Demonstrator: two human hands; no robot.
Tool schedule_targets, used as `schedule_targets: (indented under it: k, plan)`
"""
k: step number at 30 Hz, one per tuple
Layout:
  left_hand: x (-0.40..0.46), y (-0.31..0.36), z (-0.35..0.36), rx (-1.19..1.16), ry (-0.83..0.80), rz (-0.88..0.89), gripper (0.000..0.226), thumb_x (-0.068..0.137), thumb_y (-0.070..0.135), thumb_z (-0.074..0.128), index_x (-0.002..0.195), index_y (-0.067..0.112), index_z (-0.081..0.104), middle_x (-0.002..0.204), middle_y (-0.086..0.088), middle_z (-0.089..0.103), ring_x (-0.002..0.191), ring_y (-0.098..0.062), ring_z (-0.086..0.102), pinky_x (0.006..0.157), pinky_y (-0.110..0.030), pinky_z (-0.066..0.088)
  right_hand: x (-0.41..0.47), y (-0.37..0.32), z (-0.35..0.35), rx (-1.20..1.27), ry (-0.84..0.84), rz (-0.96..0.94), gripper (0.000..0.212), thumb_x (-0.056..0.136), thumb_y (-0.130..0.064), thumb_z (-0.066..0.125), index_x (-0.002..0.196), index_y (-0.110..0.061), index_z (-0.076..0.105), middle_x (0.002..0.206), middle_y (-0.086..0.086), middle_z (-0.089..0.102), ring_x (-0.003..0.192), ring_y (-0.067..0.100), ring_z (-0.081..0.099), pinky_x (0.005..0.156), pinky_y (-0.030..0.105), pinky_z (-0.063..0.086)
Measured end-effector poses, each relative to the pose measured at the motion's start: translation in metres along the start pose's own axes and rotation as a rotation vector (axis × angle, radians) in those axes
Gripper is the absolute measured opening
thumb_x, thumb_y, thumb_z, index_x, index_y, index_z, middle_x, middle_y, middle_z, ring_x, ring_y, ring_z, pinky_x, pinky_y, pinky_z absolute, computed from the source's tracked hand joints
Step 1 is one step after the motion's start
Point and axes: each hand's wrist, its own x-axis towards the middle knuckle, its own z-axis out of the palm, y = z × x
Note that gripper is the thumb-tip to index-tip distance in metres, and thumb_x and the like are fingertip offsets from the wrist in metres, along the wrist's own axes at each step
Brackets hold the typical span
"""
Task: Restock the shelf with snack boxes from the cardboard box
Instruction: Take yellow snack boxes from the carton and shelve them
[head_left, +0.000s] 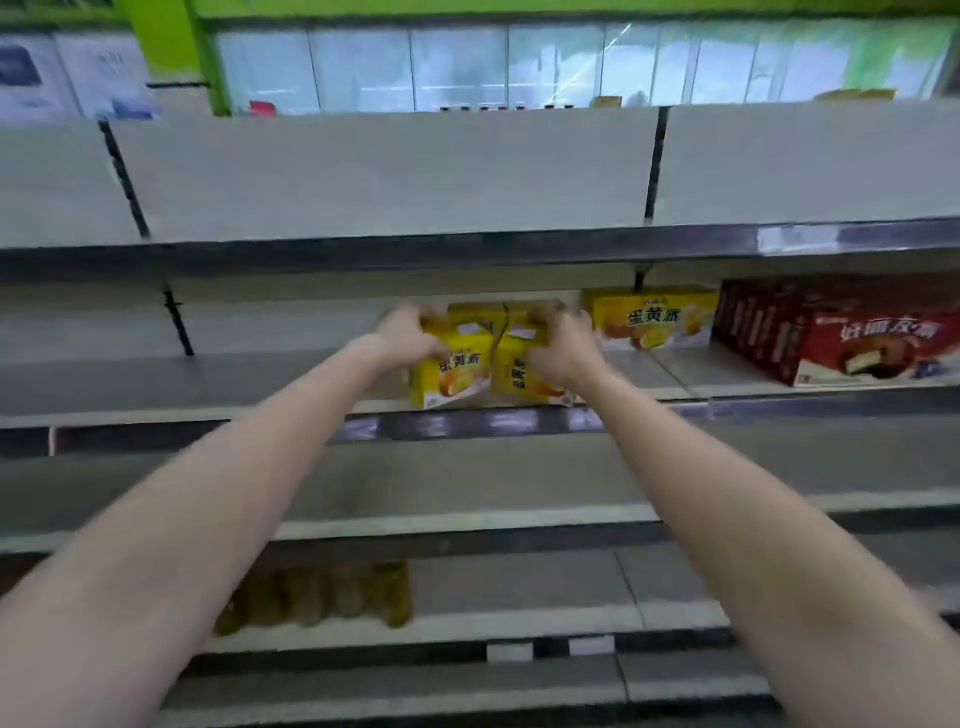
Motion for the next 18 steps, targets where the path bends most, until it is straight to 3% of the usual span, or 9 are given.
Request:
schedule_targets:
  k: [4,6,8,11,14,18]
  plan:
    - [0.032,0.003,0.017,0.047,-0.015,0.026,0.063,0.072,0.023,0.085,0.131,0.019,0.064,0.131,0.000,0.063,0.115,-0.018,0.060,0.101,-0.028,0.047,0.031,0.027,-0.003,0.007,-0.015,-0.004,0.046,0.083,-0.017,0.060,0.129,-0.020,0.058,0.121,0.007,0.061,0.119,0.032,0.053,0.101,0.042,0.040]
    - [0.045,0.002,0.027,0.051,-0.047,0.036,0.056,0.077,0.019,0.082,0.130,0.024,0.064,0.138,0.000,0.058,0.120,-0.019,0.057,0.103,-0.026,0.045,0.046,0.037,-0.003,0.077,-0.038,-0.011,0.048,0.085,-0.013,0.060,0.132,-0.020,0.055,0.124,0.010,0.056,0.122,0.032,0.050,0.102,0.045,0.044]
    - [0.064,0.001,0.041,0.143,-0.075,0.057,0.052,0.084,0.017,0.076,0.133,0.028,0.061,0.144,-0.002,0.053,0.127,-0.022,0.052,0.107,-0.029,0.042,0.062,0.046,0.001,0.047,-0.116,-0.005,0.056,0.088,-0.014,0.059,0.141,-0.026,0.047,0.135,0.012,0.048,0.128,0.032,0.045,0.107,0.048,0.042]
    - [0.084,-0.002,0.061,0.296,-0.049,0.034,0.049,0.094,0.017,0.064,0.139,0.036,0.054,0.146,-0.006,0.050,0.126,-0.028,0.053,0.105,-0.033,0.043,0.086,0.054,0.015,-0.195,-0.224,-0.047,0.059,0.091,-0.023,0.057,0.147,-0.031,0.039,0.142,0.010,0.047,0.128,0.032,0.046,0.107,0.050,0.042]
    - [0.094,-0.004,0.075,0.398,-0.012,0.049,0.047,0.100,0.017,0.052,0.142,0.038,0.051,0.137,-0.017,0.053,0.117,-0.036,0.057,0.096,-0.035,0.048,0.100,0.060,0.024,-0.358,-0.159,-0.139,0.056,0.093,-0.029,0.056,0.147,-0.028,0.040,0.144,0.006,0.048,0.130,0.031,0.045,0.107,0.049,0.040]
    - [0.102,0.000,0.083,0.530,0.033,0.099,0.047,0.099,0.010,0.051,0.141,0.030,0.054,0.130,-0.021,0.057,0.115,-0.039,0.057,0.094,-0.038,0.048,0.108,0.066,0.032,-0.445,-0.094,-0.231,0.059,0.090,-0.026,0.057,0.146,-0.027,0.039,0.150,0.003,0.044,0.135,0.027,0.043,0.117,0.046,0.026]
